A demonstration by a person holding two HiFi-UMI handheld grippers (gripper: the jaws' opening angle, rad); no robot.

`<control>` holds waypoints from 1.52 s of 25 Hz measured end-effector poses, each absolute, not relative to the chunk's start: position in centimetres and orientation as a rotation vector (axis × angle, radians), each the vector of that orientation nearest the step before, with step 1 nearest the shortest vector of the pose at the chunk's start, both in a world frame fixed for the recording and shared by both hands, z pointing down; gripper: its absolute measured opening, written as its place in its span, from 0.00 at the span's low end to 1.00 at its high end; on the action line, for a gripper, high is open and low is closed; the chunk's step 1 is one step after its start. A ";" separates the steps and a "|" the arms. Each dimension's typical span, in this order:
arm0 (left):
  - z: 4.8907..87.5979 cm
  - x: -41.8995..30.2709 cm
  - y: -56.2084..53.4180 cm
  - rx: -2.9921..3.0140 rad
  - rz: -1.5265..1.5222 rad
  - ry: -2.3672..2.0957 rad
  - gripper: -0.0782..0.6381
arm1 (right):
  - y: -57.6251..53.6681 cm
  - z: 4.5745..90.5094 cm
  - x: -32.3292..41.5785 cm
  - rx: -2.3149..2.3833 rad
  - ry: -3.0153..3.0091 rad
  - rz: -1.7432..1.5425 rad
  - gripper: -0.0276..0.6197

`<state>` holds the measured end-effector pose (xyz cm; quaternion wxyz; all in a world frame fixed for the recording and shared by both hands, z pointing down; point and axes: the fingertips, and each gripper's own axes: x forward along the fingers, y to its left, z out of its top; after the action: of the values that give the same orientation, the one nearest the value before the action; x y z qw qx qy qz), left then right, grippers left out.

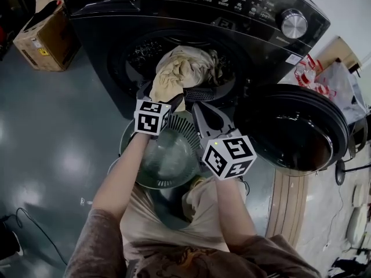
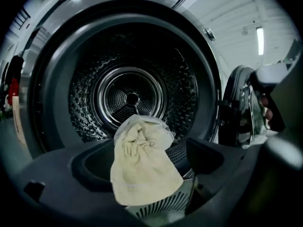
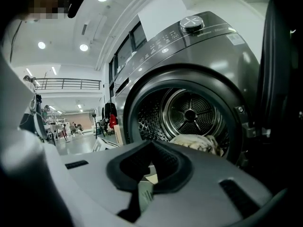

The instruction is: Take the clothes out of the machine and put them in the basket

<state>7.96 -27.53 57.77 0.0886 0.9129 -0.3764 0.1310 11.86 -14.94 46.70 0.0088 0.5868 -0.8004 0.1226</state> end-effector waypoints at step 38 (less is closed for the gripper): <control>62.3 12.5 -31.8 2.714 0.690 -1.053 0.18 | -14.5 47.0 14.5 1.931 -2.335 0.390 0.04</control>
<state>12.50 -31.82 62.26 0.0751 0.9046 -0.3510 0.2299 14.48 -14.46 47.04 0.0433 0.6315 -0.7636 0.1276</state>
